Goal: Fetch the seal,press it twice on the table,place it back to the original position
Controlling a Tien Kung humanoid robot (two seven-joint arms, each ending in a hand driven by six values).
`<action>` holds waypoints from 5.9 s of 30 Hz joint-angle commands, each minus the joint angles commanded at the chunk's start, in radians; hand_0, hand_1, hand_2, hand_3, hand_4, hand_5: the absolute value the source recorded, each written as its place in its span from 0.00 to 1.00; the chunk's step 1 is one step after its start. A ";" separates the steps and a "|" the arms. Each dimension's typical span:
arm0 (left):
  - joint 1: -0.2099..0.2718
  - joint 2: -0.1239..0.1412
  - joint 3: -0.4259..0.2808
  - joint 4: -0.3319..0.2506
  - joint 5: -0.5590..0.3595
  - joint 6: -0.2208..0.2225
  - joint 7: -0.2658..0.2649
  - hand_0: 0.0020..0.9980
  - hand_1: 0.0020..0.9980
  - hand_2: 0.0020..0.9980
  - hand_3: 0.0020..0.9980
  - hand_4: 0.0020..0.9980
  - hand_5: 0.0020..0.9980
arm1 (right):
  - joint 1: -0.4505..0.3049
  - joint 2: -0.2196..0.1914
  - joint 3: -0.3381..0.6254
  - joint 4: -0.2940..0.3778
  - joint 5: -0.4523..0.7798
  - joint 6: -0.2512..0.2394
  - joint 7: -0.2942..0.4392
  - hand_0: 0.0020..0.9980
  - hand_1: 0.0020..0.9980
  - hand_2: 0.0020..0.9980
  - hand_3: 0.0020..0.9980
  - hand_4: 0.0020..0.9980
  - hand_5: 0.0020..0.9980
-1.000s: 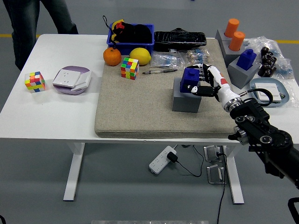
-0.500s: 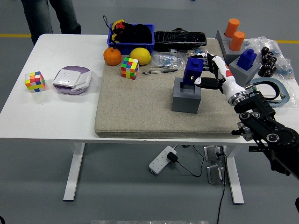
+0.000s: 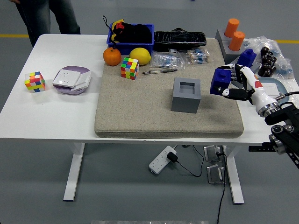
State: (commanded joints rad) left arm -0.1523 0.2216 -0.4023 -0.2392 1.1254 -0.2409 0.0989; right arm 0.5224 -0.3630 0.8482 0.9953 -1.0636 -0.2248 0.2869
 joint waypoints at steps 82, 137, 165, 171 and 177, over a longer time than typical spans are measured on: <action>0.008 -0.014 -0.009 0.002 0.013 0.001 0.002 0.82 0.79 0.75 0.81 0.71 0.35 | -0.091 0.121 0.119 -0.104 0.030 -0.014 0.036 0.53 0.34 0.35 0.36 0.62 0.00; -0.012 -0.007 0.030 0.000 -0.002 -0.005 0.003 0.82 0.79 0.75 0.82 0.71 0.35 | 0.231 0.242 -0.164 -0.279 0.167 0.096 0.012 0.53 0.34 0.35 0.36 0.62 0.00; -0.016 -0.008 0.035 -0.001 0.003 -0.002 0.000 0.82 0.79 0.75 0.81 0.71 0.35 | 0.256 0.259 -0.220 -0.368 0.189 0.107 0.038 0.54 0.35 0.36 0.37 0.63 0.00; -0.017 -0.008 0.035 -0.001 0.005 -0.002 -0.001 0.82 0.79 0.75 0.81 0.71 0.35 | 0.256 0.263 -0.237 -0.375 0.194 0.110 0.041 0.54 0.35 0.36 0.37 0.63 0.00; -0.016 -0.009 0.037 -0.001 0.004 -0.003 0.000 0.82 0.79 0.75 0.82 0.71 0.35 | 0.257 0.264 -0.252 -0.379 0.201 0.110 0.047 0.55 0.36 0.36 0.37 0.63 0.00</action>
State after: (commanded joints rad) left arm -0.1683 0.2127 -0.3653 -0.2400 1.1292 -0.2443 0.0986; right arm 0.7792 -0.0985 0.5962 0.6168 -0.8629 -0.1146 0.3342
